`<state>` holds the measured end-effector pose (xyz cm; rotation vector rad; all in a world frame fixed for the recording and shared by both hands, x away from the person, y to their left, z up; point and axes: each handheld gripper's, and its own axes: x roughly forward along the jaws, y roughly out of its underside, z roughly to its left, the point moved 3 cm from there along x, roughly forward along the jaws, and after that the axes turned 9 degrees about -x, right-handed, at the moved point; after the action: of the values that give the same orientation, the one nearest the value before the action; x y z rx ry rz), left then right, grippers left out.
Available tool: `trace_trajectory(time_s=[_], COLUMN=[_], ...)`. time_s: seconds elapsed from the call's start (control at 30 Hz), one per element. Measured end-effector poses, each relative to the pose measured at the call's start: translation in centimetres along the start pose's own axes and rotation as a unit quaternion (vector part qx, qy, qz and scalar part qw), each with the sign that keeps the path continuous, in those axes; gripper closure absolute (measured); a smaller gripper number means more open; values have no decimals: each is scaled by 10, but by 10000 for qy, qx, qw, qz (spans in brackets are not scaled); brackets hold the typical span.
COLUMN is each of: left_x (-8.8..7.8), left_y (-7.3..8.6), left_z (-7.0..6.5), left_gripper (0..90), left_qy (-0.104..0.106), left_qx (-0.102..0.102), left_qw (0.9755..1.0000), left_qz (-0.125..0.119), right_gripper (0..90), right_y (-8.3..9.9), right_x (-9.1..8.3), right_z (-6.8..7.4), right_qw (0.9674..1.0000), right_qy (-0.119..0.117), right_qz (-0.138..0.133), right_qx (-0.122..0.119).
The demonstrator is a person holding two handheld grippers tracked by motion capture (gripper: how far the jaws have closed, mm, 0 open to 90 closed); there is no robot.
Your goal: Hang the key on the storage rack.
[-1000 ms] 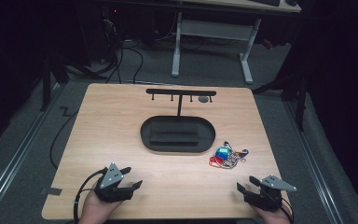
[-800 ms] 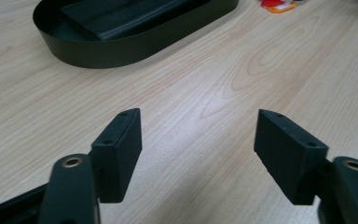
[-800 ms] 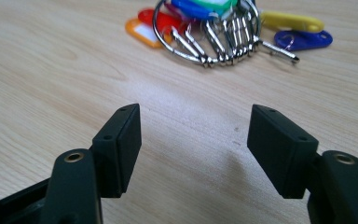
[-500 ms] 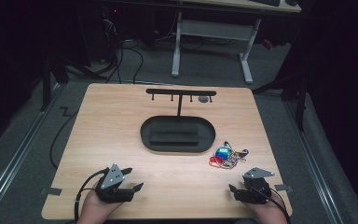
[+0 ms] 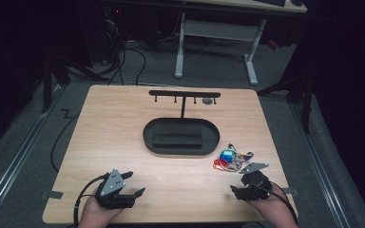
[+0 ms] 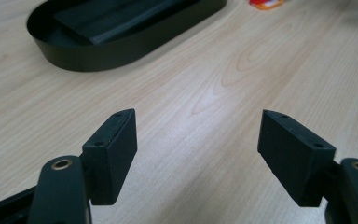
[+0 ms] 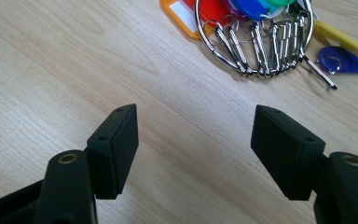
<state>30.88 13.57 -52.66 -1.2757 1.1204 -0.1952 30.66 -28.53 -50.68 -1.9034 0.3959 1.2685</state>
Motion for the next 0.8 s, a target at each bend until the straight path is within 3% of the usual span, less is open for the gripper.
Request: trace_trajectory(time_s=[0.43, 0.5, 0.8], left_x=[-7, -9, -10], left_y=[8, 10, 12], left_z=[2, 3, 6], left_gripper=[282, 282, 285], left_qy=[-66, -100, -85], left_qx=[-26, -51, -86], left_qw=[10000, 9999, 9999], left_qz=[38, 90, 108], right_gripper=[416, 440, 563], right_y=[-45, -57, -79], right_x=[14, 20, 40], right_z=[-6, -7, -15], right_qw=[9962, 9954, 9918], right_qy=[-384, -426, -598], right_qz=[535, 600, 922], right_qx=[-565, -615, -649])
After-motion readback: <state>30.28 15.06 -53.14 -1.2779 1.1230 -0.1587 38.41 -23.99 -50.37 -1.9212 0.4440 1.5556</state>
